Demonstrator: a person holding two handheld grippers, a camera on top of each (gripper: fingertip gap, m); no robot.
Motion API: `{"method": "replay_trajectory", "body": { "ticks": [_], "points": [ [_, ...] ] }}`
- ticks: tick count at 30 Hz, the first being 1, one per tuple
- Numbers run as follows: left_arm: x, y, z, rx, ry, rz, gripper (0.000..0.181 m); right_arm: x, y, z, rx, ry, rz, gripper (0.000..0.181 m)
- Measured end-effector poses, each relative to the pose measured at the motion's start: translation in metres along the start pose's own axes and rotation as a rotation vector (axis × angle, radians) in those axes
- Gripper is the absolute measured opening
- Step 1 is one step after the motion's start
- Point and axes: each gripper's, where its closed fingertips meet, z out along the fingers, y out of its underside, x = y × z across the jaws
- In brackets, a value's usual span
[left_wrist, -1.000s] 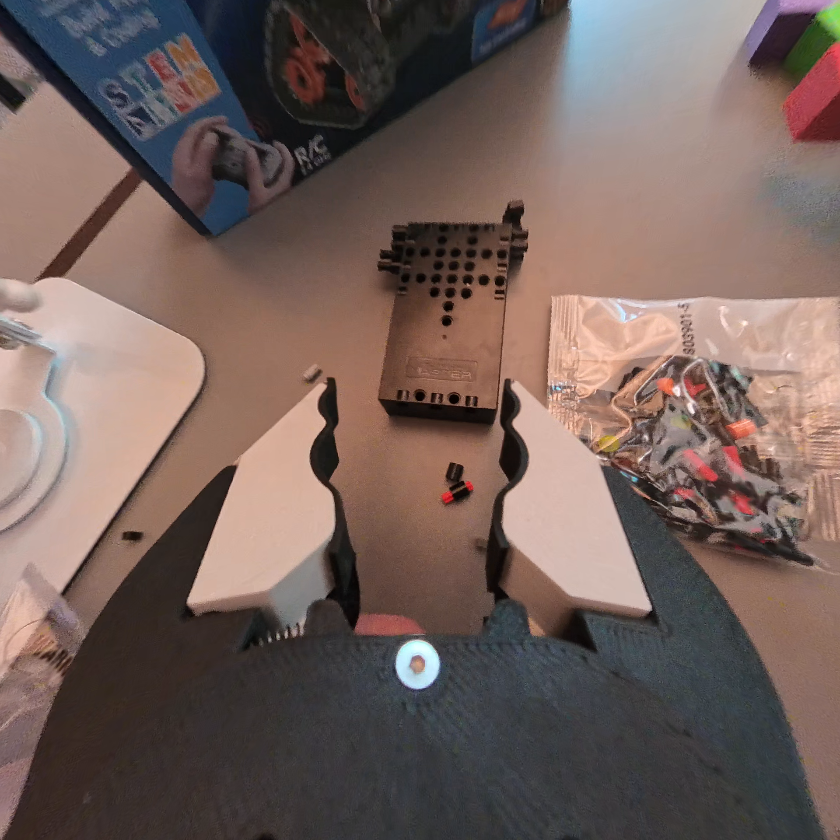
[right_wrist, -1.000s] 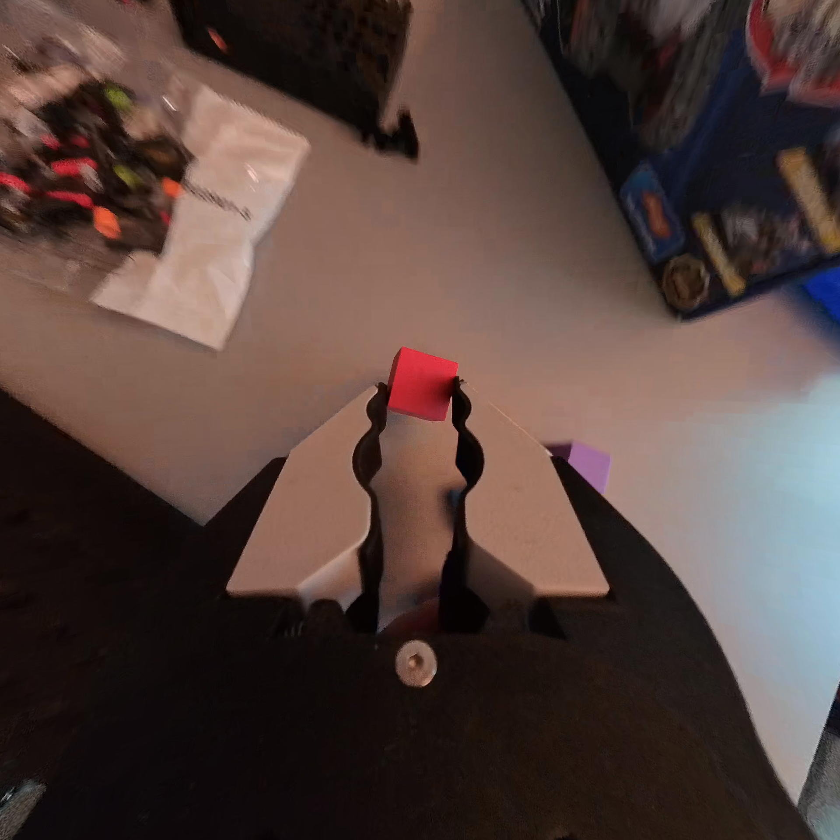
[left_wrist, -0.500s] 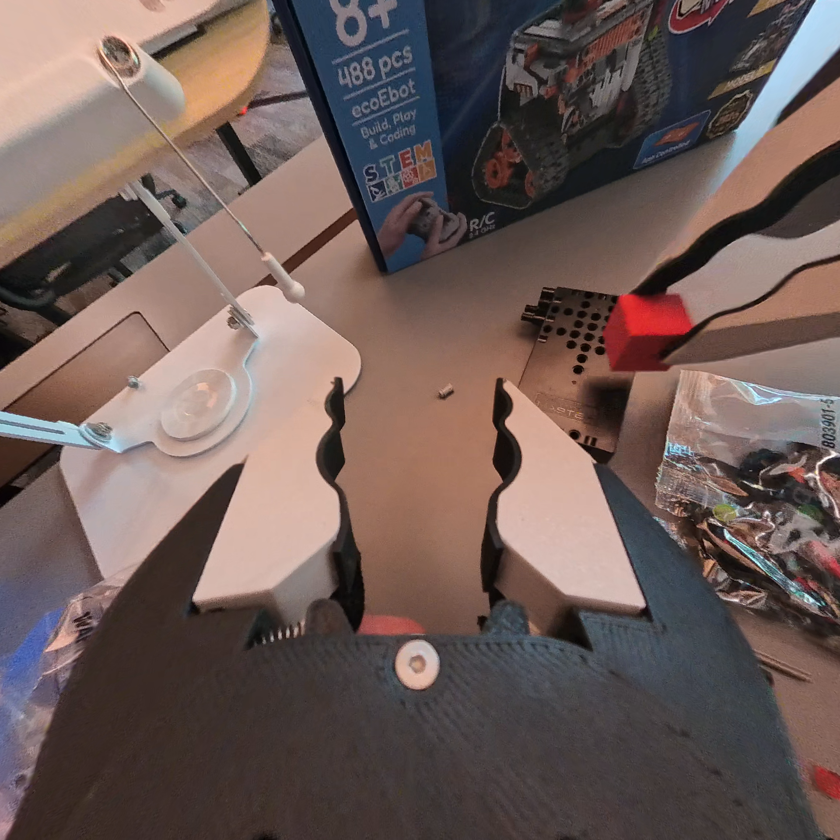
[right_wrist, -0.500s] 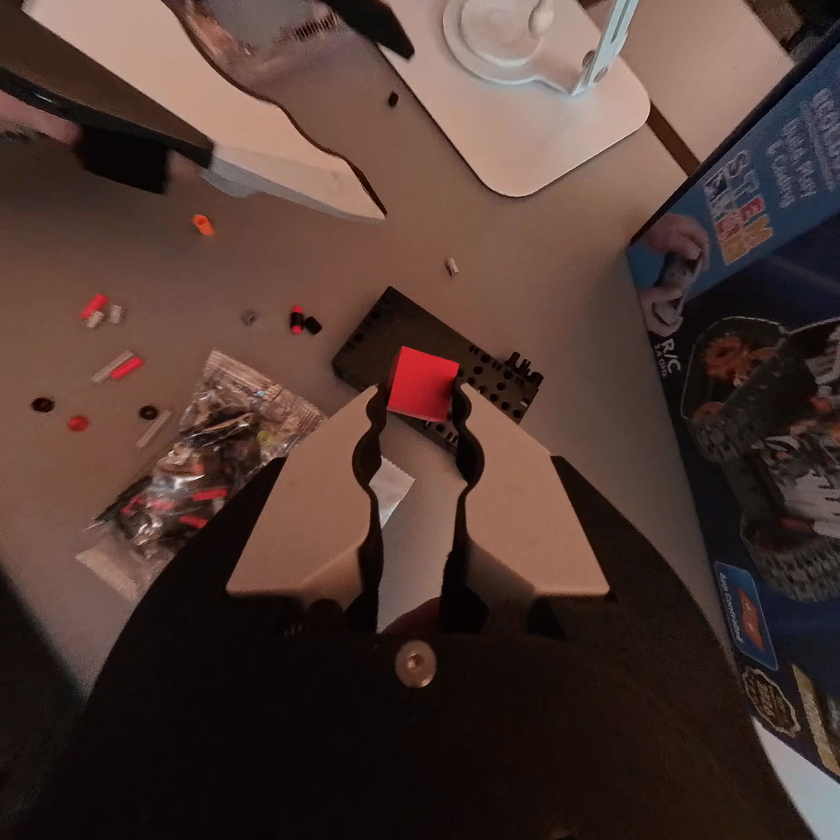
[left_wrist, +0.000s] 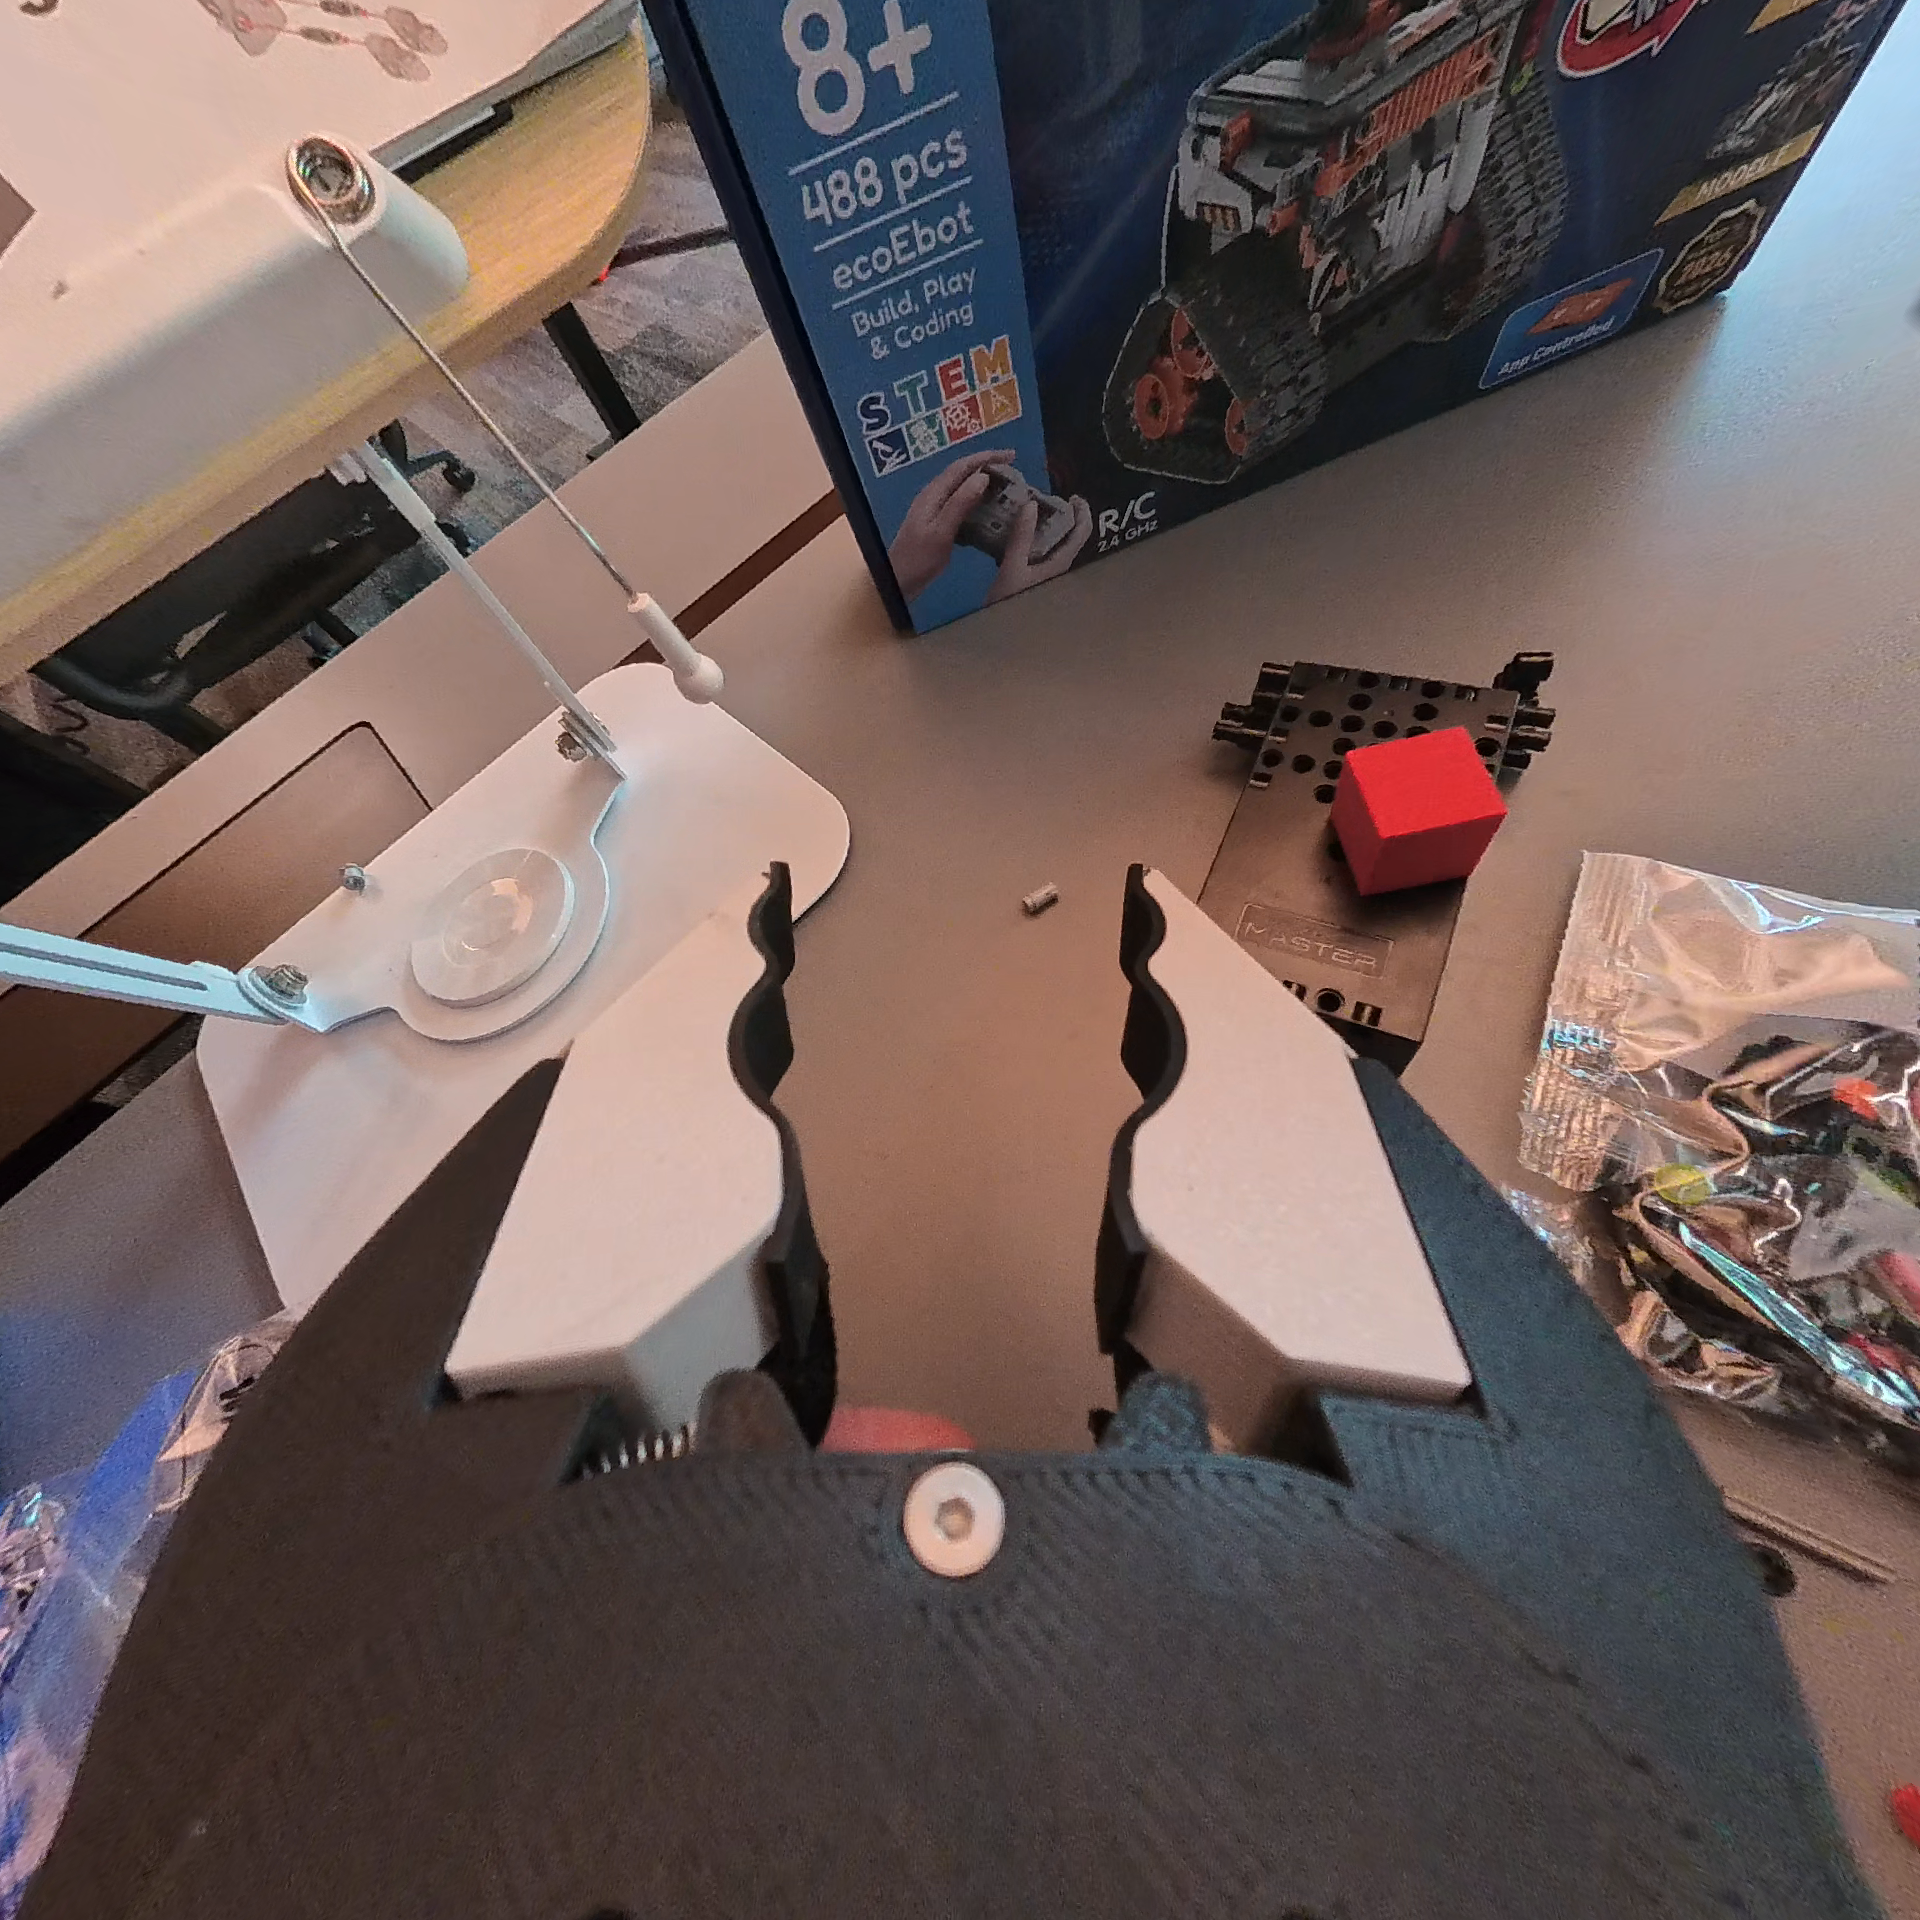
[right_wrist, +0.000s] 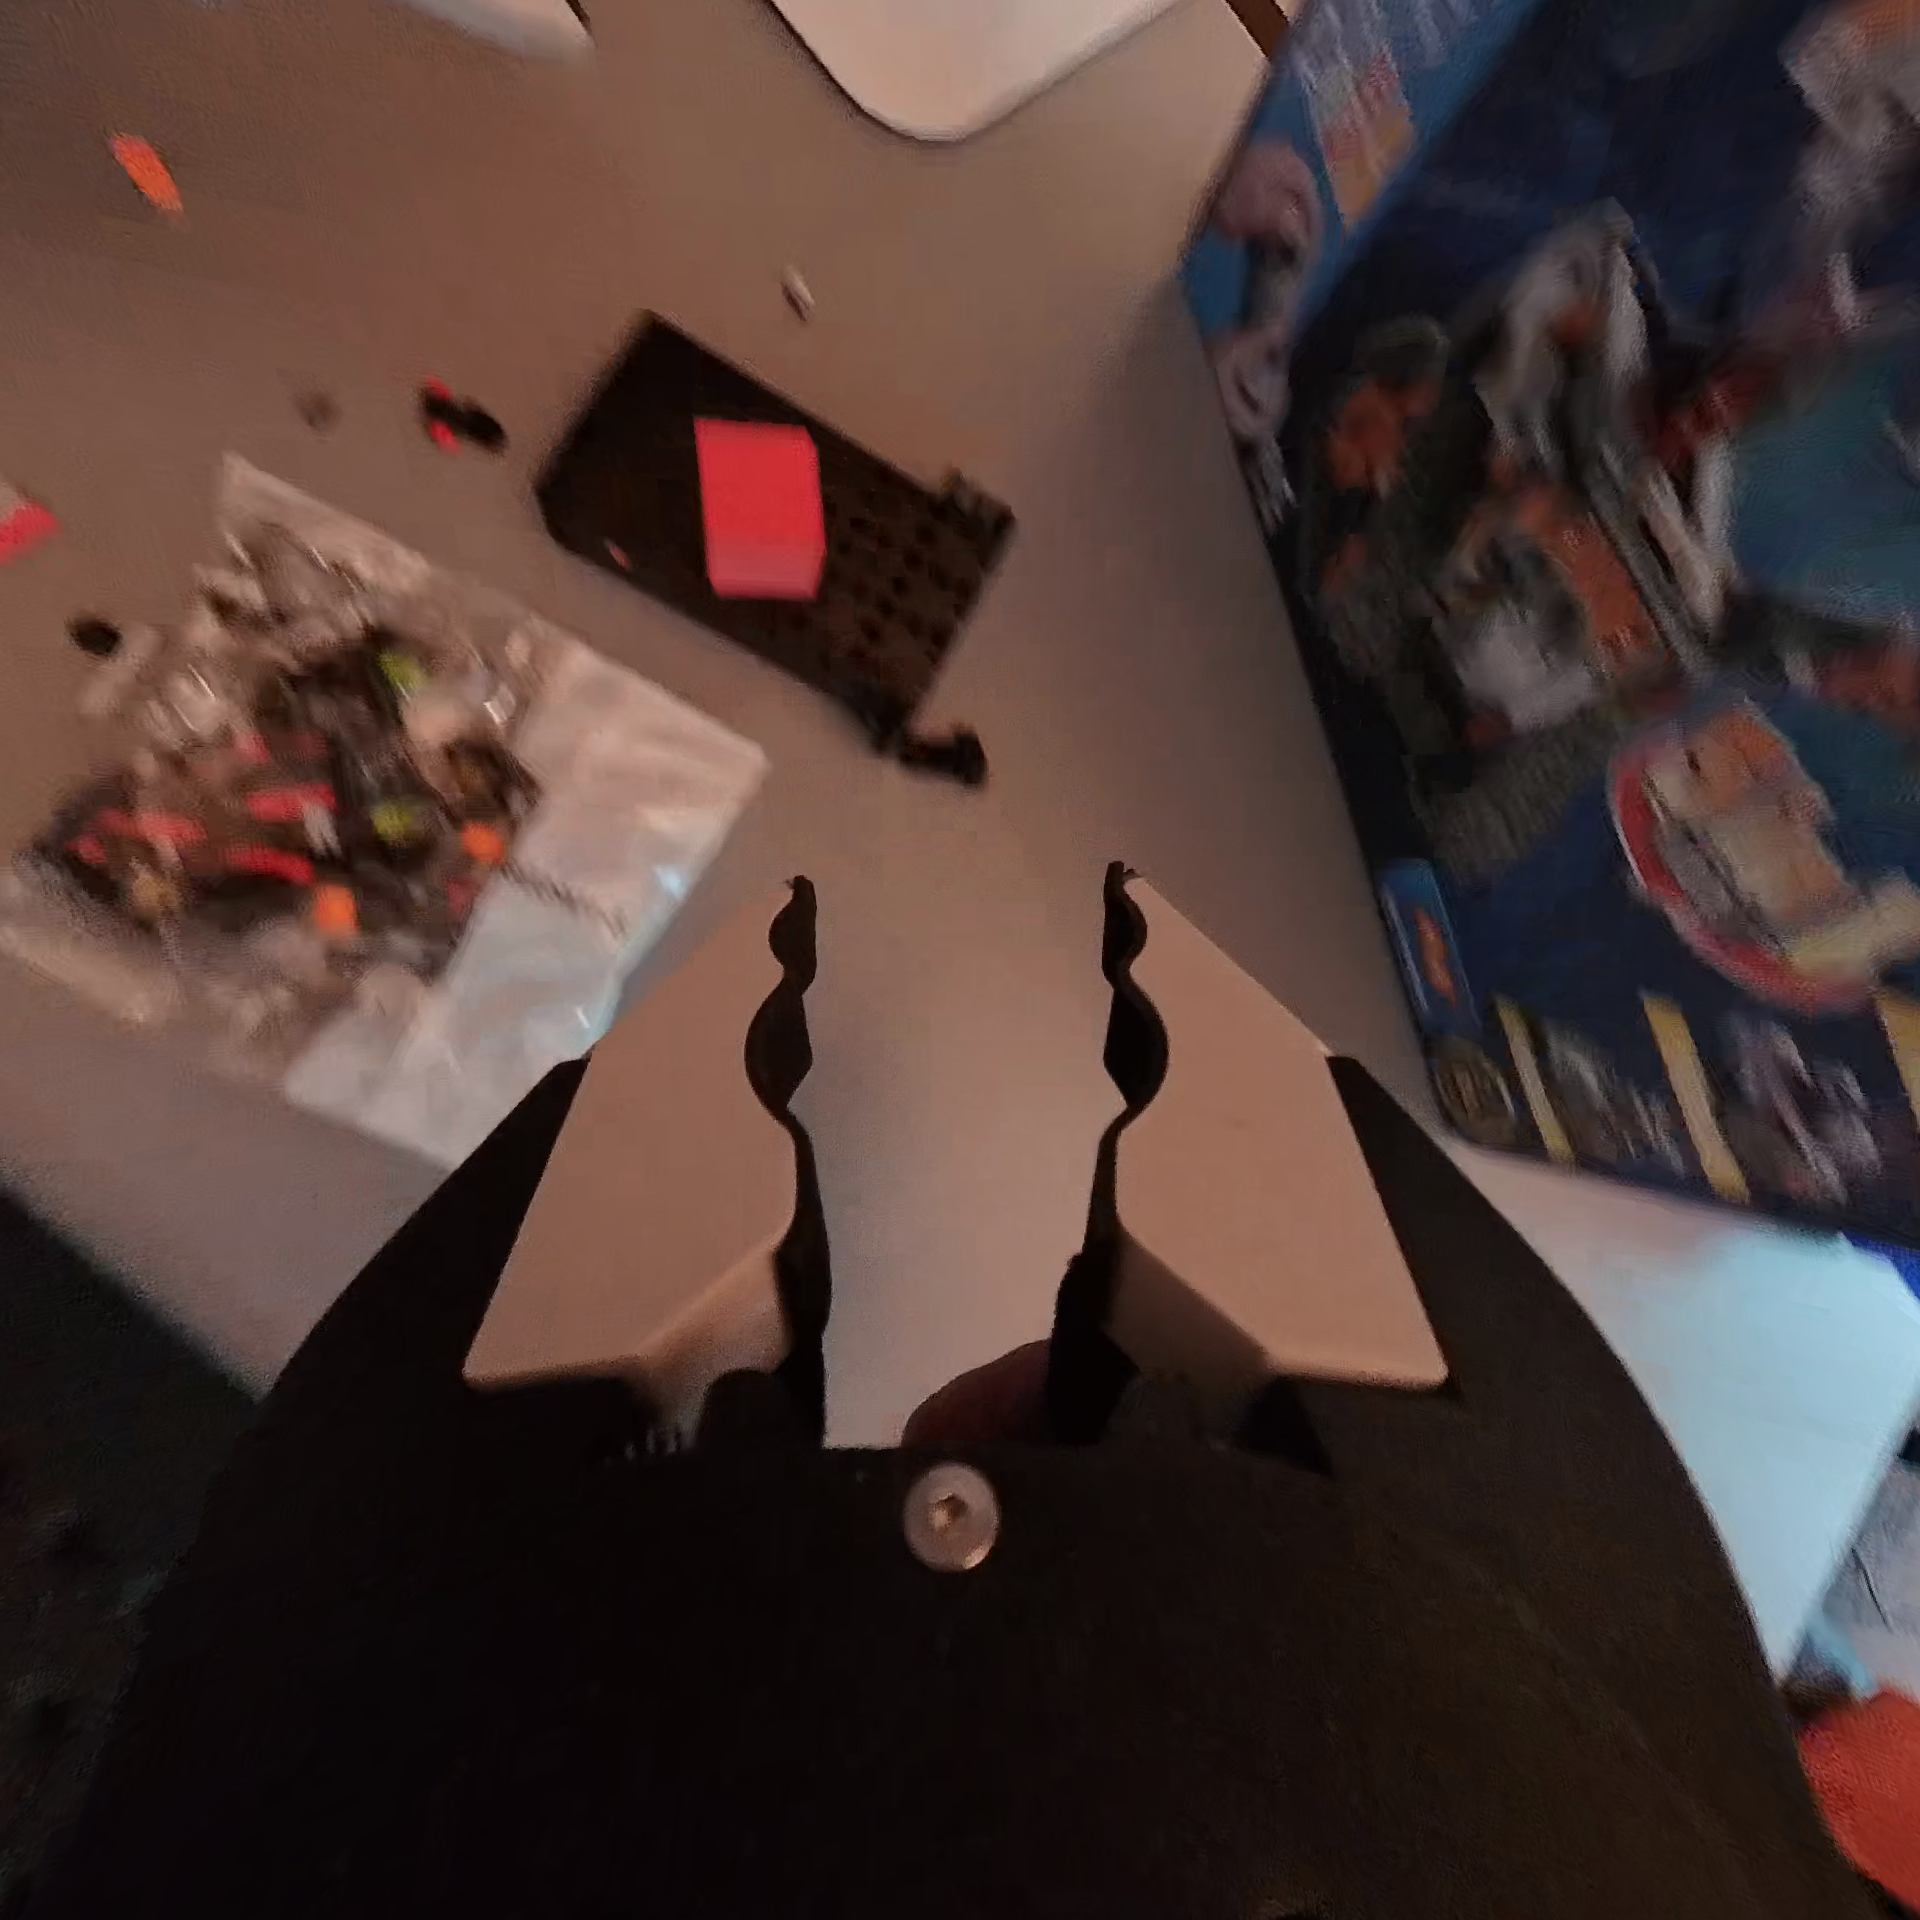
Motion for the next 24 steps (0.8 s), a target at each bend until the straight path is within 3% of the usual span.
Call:
{"method": "replay_trajectory", "body": {
  "ticks": [4,11,16,24],
  "points": [
    [0.005,-0.003,0.000,0.000,0.000,0.025,0.061,0.027,0.073,-0.040,-0.090,0.050,0.069,0.052],
    [0.017,0.000,0.006,-0.022,0.010,0.064,0.061,0.013,0.159,-0.062,-0.220,-0.011,0.085,0.049],
    [0.018,0.003,0.006,-0.028,0.006,0.067,0.061,0.007,0.173,-0.061,-0.239,-0.002,0.083,0.038],
    [0.017,0.006,0.008,-0.039,0.001,0.075,0.060,0.014,0.169,-0.052,-0.204,0.044,0.066,0.042]
  ]
}}
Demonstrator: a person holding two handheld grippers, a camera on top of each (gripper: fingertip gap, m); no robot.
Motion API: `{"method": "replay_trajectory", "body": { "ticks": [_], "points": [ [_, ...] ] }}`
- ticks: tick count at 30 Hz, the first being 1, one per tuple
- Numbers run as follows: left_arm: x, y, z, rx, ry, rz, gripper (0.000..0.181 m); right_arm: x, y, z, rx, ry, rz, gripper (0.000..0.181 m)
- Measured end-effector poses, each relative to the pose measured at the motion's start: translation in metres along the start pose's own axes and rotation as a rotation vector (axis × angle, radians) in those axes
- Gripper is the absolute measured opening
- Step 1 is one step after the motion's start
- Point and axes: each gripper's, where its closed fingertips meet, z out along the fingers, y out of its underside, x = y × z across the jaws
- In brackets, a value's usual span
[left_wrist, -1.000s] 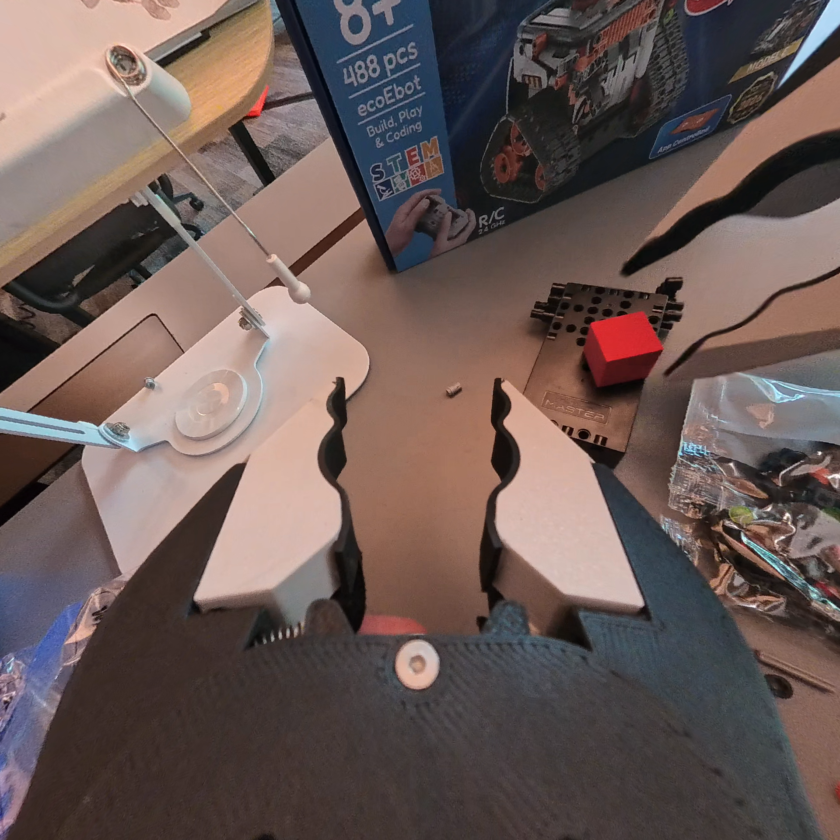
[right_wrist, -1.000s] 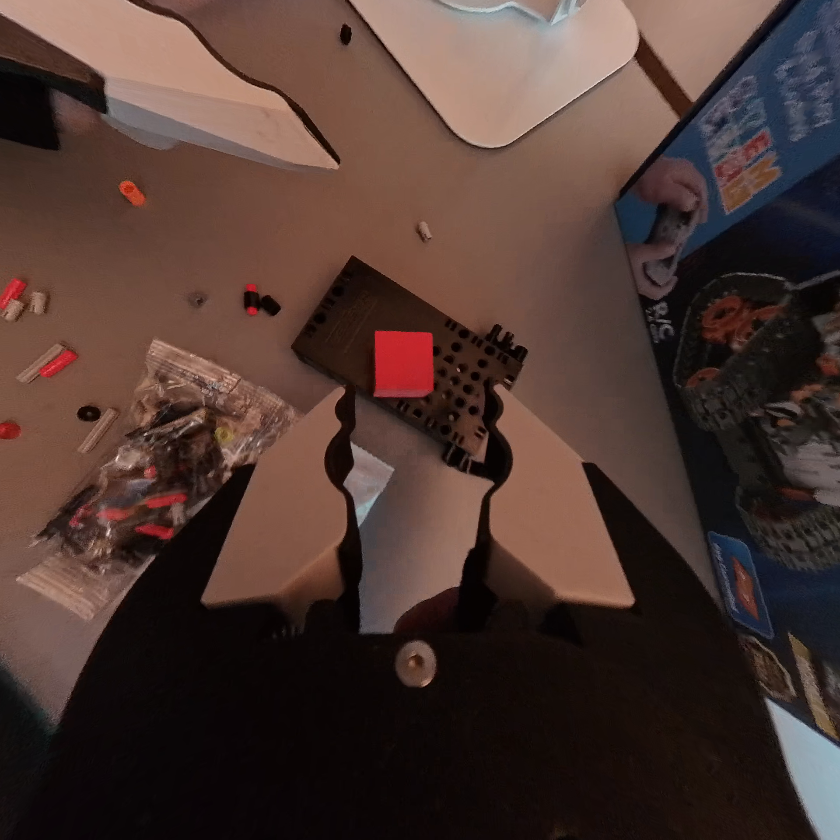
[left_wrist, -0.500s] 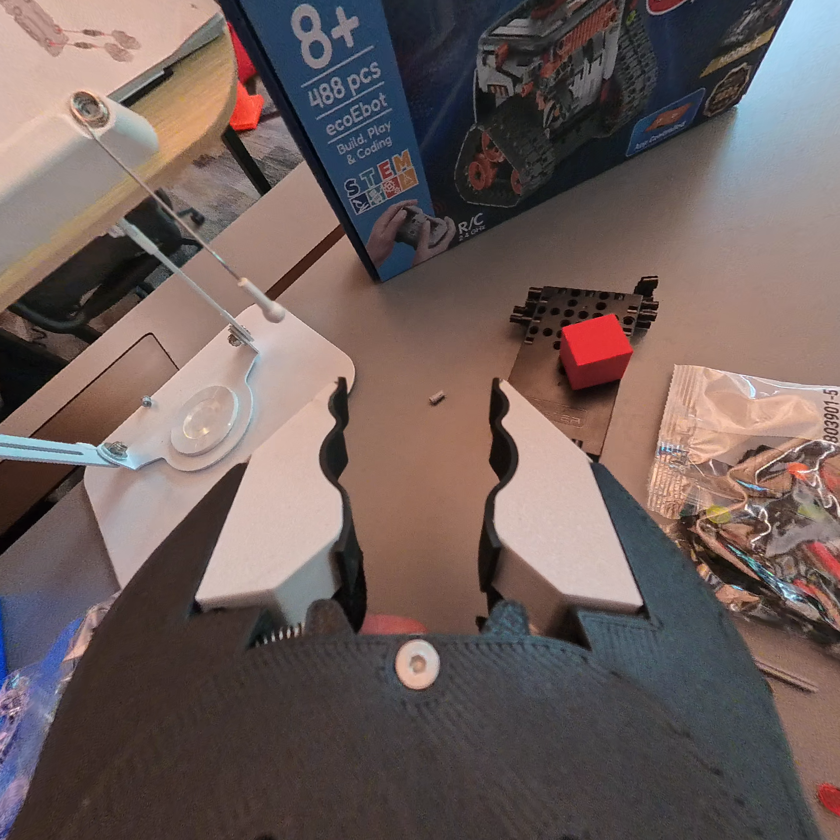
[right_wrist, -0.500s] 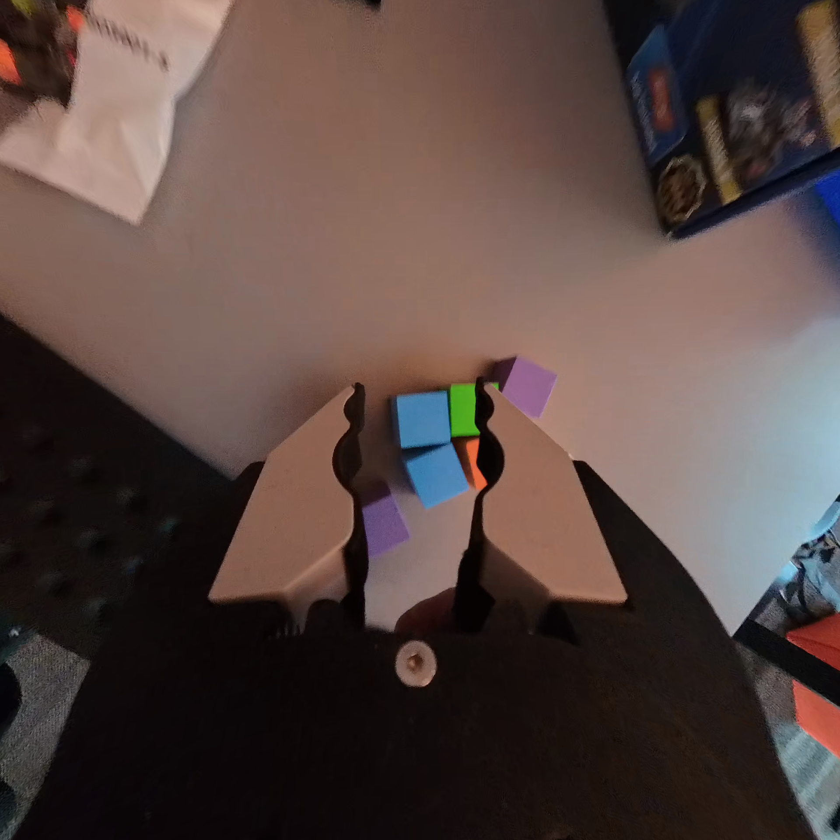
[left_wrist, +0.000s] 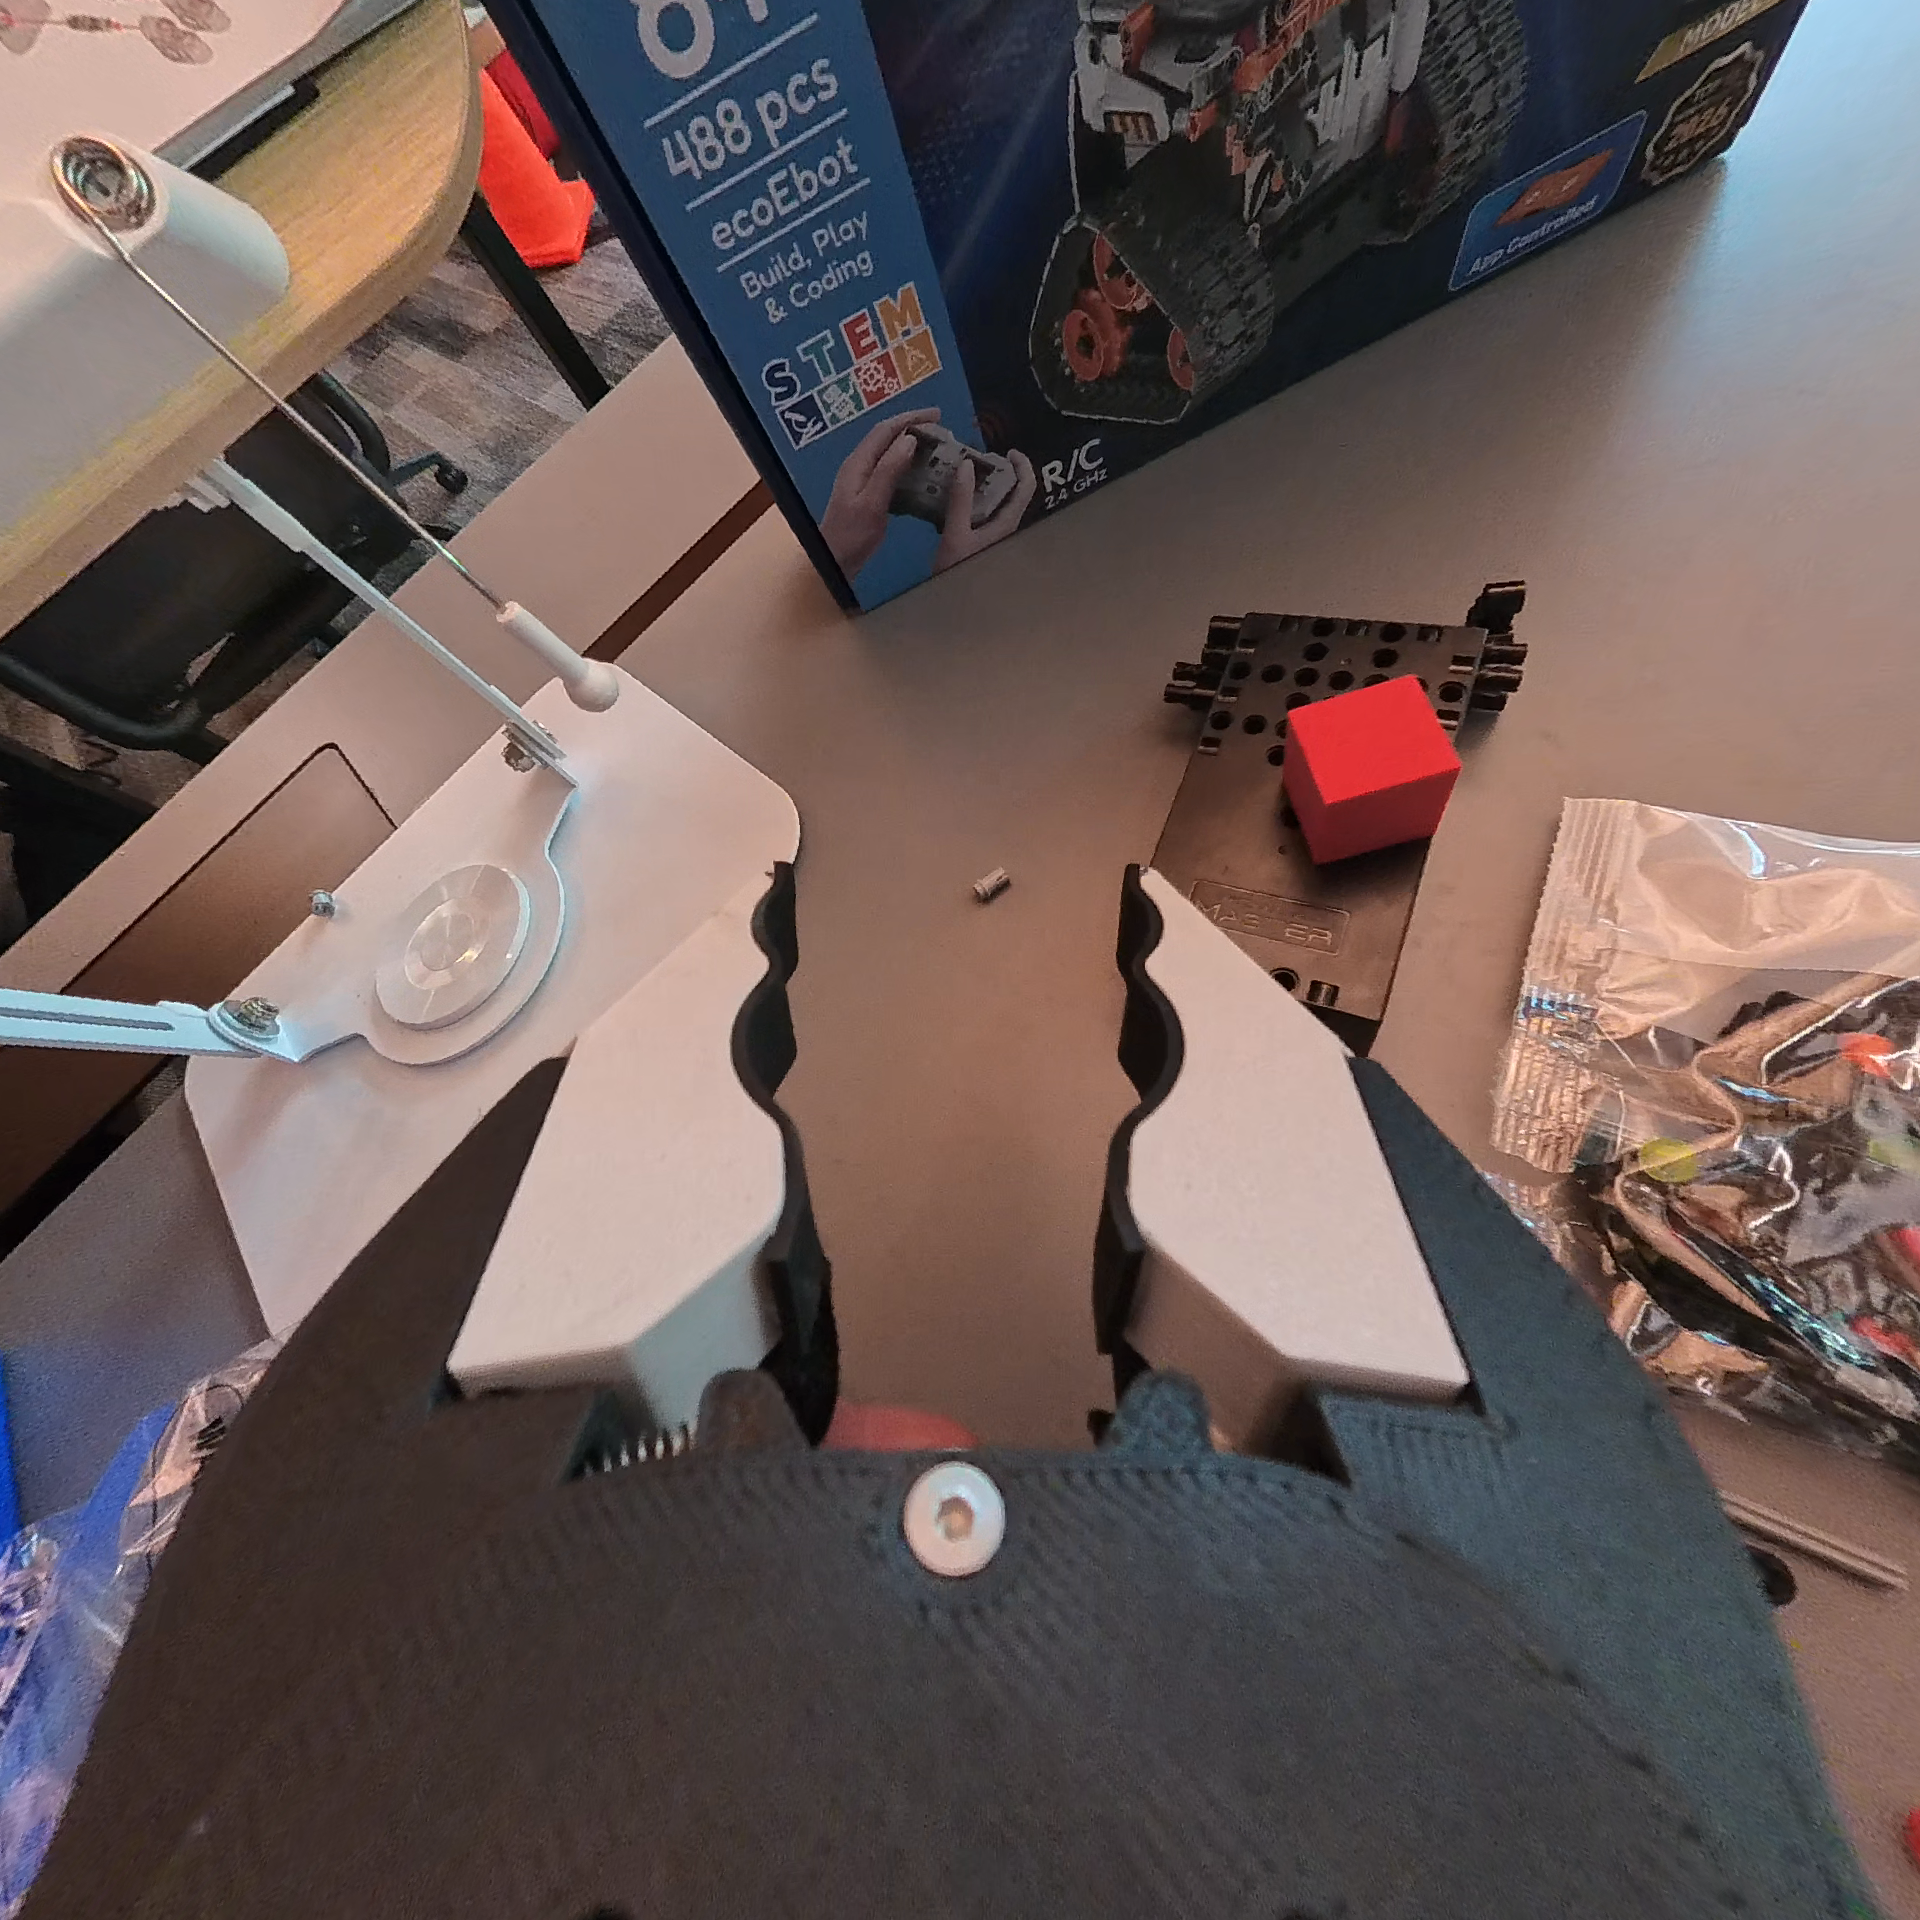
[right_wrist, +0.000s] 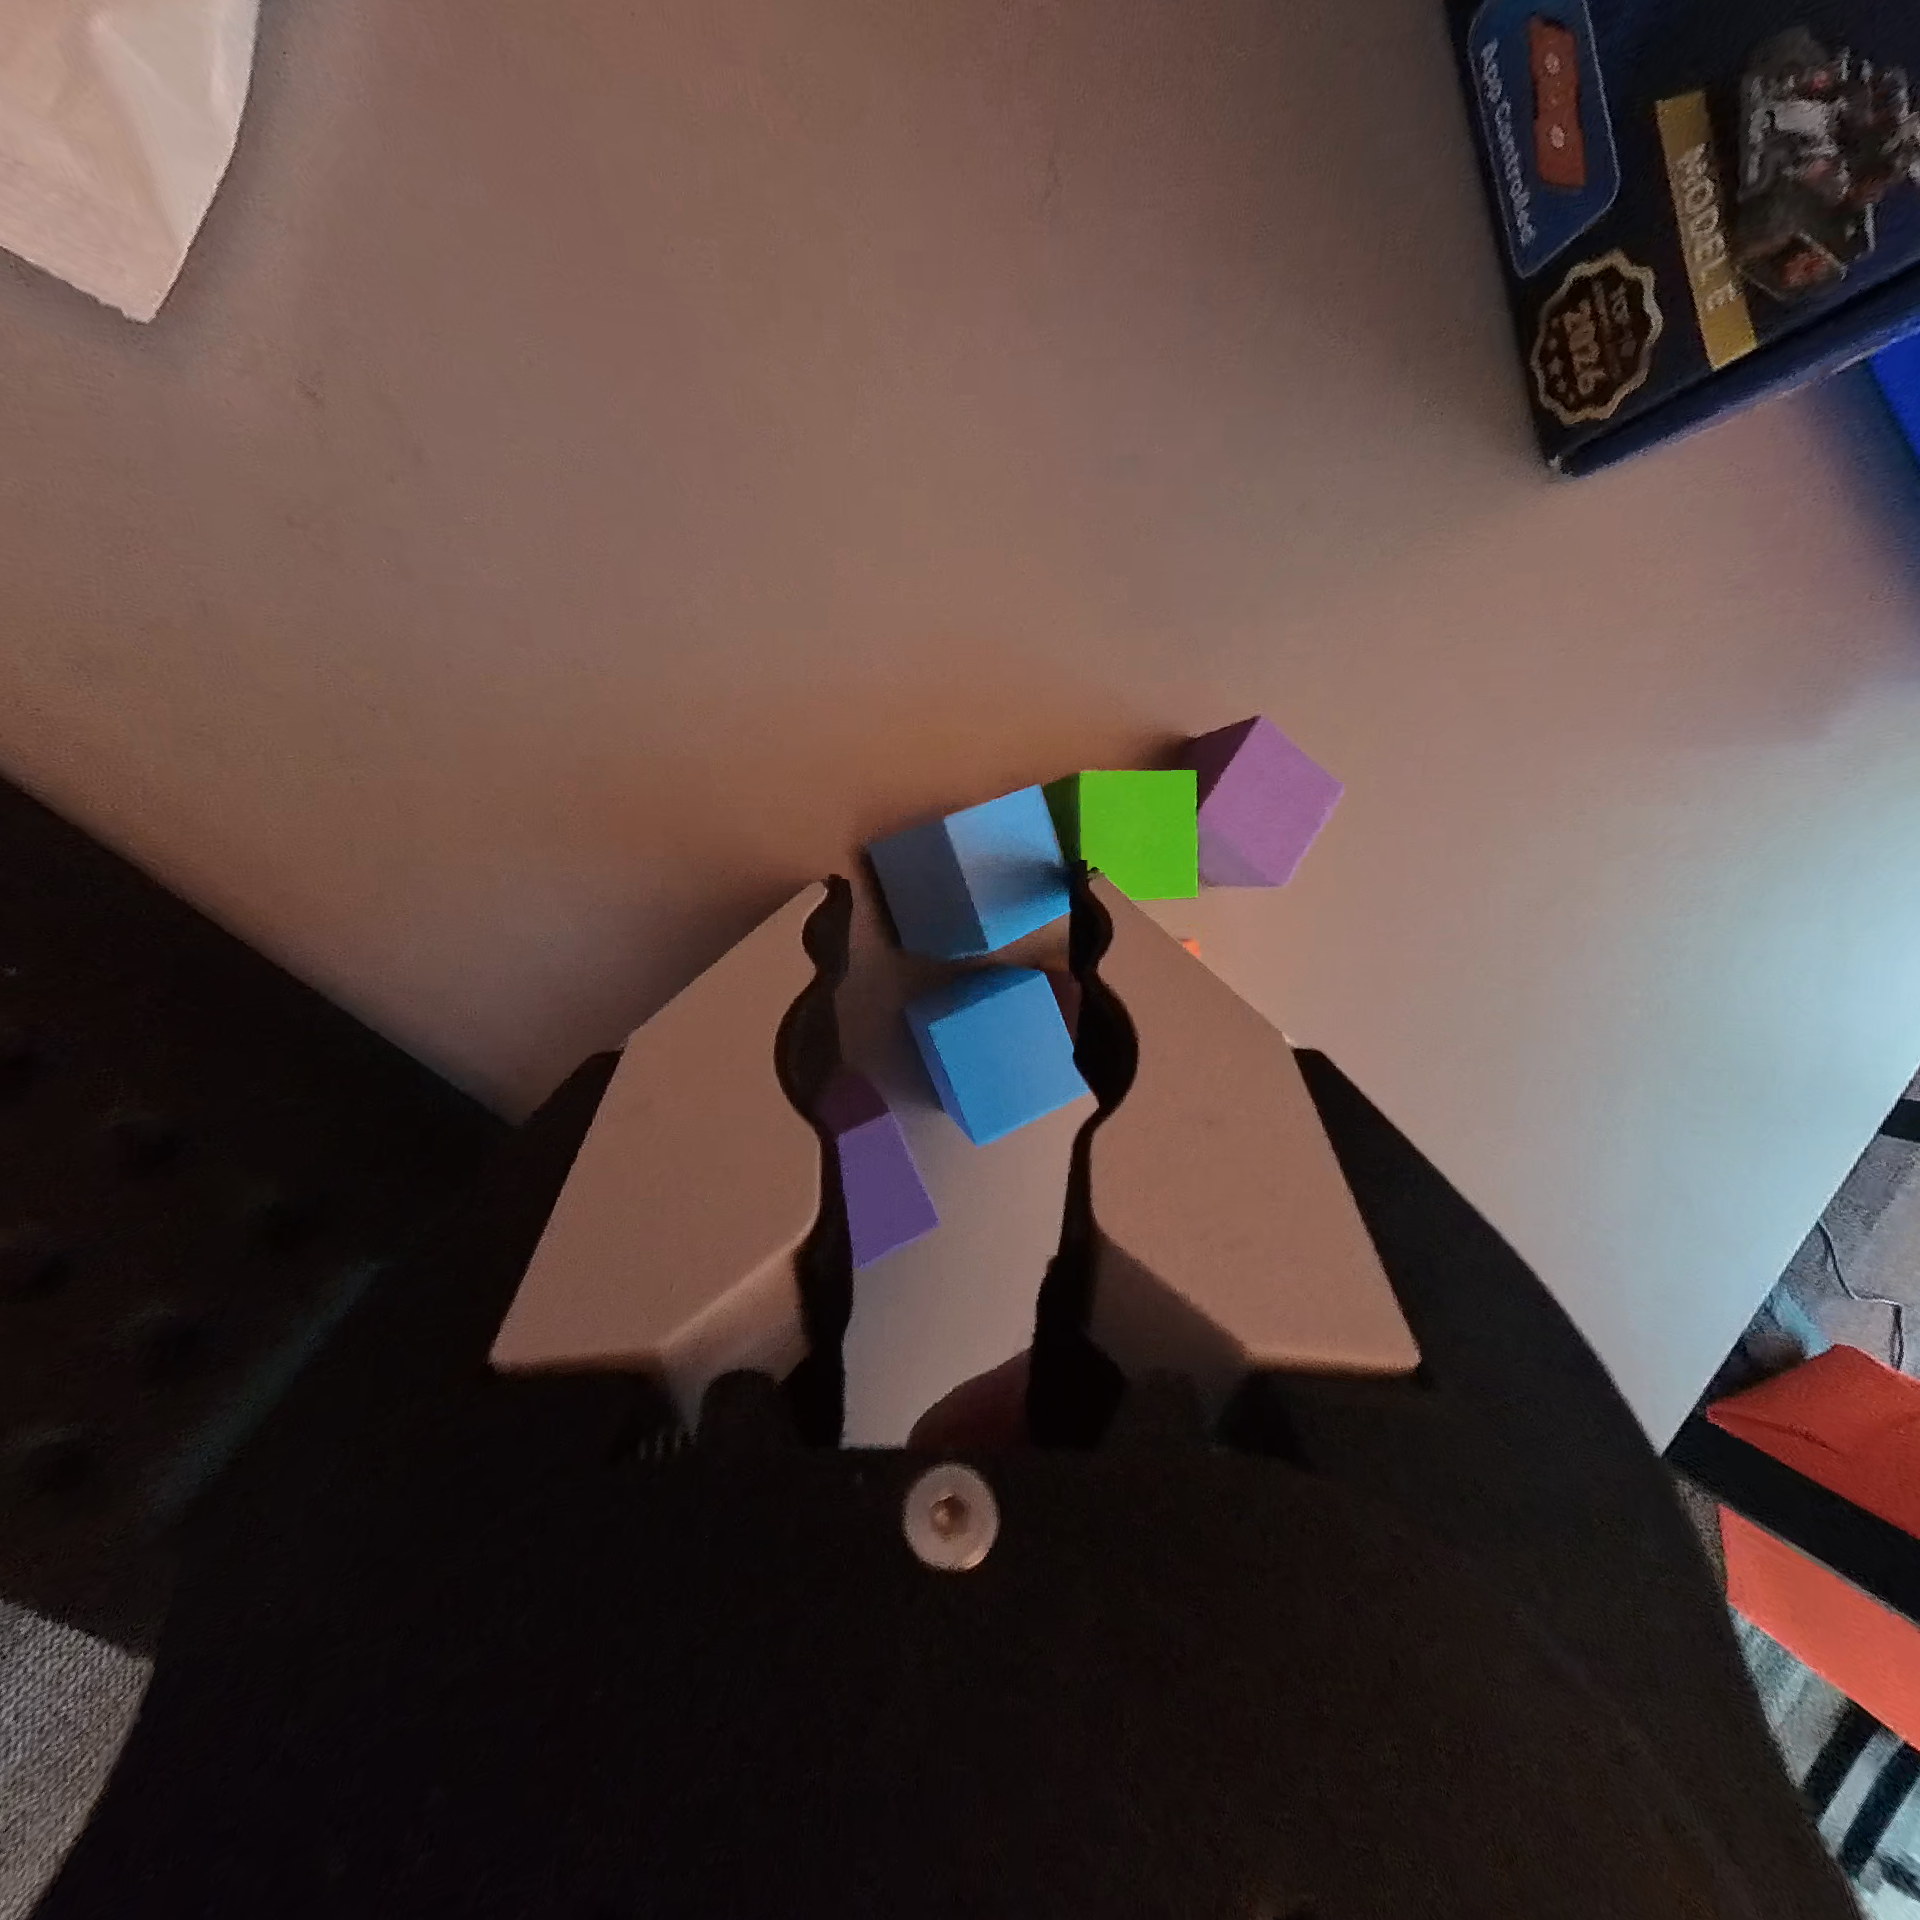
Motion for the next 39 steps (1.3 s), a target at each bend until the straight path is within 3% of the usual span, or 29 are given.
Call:
{"method": "replay_trajectory", "body": {
  "ticks": [5,7,10,14,18,21,24,27,32,36,39],
  "points": [
    [0.000,0.000,0.000,0.001,0.001,-0.003,0.060,0.005,-0.004,0.004,0.002,0.046,-0.031,0.038],
    [0.000,0.000,0.001,-0.001,0.001,0.000,0.060,0.001,-0.003,0.004,-0.002,0.025,-0.047,0.047],
    [0.000,0.000,0.000,-0.002,0.000,0.002,0.060,-0.009,0.003,-0.002,-0.028,-0.027,-0.065,0.033],
    [0.000,-0.001,0.000,0.001,0.000,0.002,0.060,-0.009,0.004,-0.001,-0.017,-0.028,-0.077,0.044],
    [0.001,0.001,0.001,-0.004,0.003,0.008,0.060,-0.013,0.002,0.006,-0.008,-0.060,-0.058,0.044],
    [0.001,0.002,0.002,-0.008,0.000,0.008,0.060,-0.013,0.001,0.009,-0.004,-0.075,-0.033,0.028],
    [0.000,0.002,0.002,-0.008,-0.002,0.004,0.060,-0.015,-0.010,0.003,0.054,-0.096,-0.009,0.028],
    [-0.001,0.001,0.004,-0.009,-0.007,-0.001,0.060,-0.017,-0.039,-0.009,0.158,-0.103,-0.006,0.027],
    [0.000,0.002,0.005,-0.015,-0.010,0.007,0.059,-0.035,-0.125,-0.020,0.343,-0.141,-0.040,0.027],
    [-0.005,0.002,0.003,-0.012,-0.025,-0.002,0.055,-0.057,-0.191,-0.010,0.408,-0.199,-0.094,0.027],
    [-0.009,0.002,0.001,-0.005,-0.030,-0.019,0.054,-0.065,-0.223,0.010,0.396,-0.229,-0.108,0.027]
  ]
}}
